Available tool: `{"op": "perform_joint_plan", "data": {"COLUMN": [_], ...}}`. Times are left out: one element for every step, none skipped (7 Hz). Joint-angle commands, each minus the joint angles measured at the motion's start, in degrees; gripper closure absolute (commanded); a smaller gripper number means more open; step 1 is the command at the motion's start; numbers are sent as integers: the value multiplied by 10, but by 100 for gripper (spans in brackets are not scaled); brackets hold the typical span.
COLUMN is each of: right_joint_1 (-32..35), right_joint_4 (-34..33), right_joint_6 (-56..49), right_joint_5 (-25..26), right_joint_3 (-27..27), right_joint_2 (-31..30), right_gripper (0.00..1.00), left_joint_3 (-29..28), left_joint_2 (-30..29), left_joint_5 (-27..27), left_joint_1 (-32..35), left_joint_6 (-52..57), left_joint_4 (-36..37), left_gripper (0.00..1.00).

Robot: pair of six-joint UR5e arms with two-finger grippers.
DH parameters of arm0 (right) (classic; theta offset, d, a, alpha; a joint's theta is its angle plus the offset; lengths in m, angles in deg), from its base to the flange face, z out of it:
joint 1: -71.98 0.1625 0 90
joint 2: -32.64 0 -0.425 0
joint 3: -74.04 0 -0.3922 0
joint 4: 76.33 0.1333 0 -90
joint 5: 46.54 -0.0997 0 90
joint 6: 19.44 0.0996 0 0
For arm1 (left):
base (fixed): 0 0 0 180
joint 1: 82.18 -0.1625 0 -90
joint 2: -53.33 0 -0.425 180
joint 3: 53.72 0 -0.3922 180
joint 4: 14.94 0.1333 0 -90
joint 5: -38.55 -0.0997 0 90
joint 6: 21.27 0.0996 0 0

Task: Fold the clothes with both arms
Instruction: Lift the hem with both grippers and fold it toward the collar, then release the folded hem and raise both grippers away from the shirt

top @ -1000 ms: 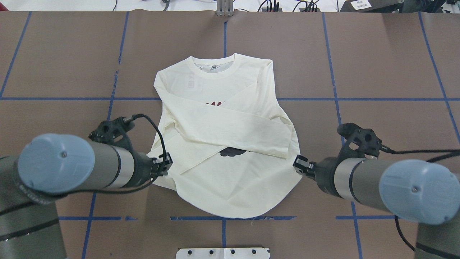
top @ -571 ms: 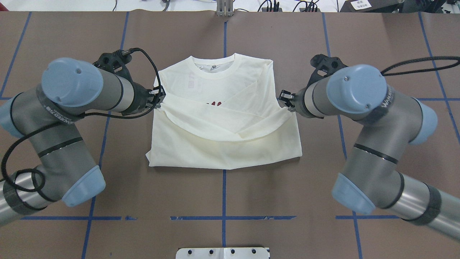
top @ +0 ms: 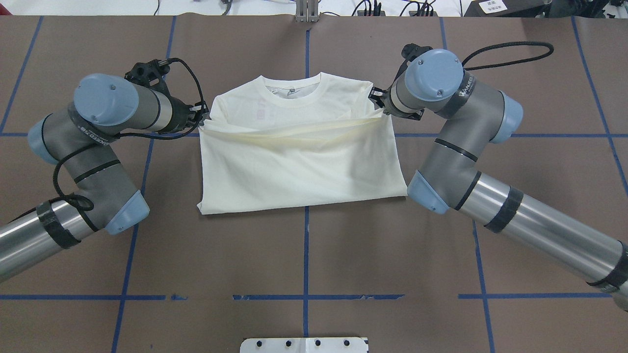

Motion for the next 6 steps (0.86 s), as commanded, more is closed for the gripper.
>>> {"op": "perform_joint_plan", "data": {"right_joint_1": [11, 11, 11, 11, 11, 11], "right_joint_4": [33, 46, 62, 64, 65, 74], "right_joint_6": [-2, -4, -4, -3, -3, 0], "right_joint_5": [-15, -14, -14, -14, -15, -15], "right_joint_3": [-105, -120, -128, -127, -125, -109], "right_joint_2": [52, 52, 50, 52, 52, 48], "right_gripper": [100, 100, 100, 100, 100, 76], "left_joint_3": [-55, -62, -64, -64, -60, -47], "left_joint_2": [-16, -17, -22, -25, -23, -13], "left_joint_5": [-1, -1, -1, -1, 2, 23], "left_joint_1": [3, 3, 3, 5, 26, 27], "left_joint_6": [5, 5, 5, 25, 46, 46], "left_joint_4": [-46, -47, -48, -52, -84, -93], "left_gripper": [100, 100, 73, 63, 56, 46]}}
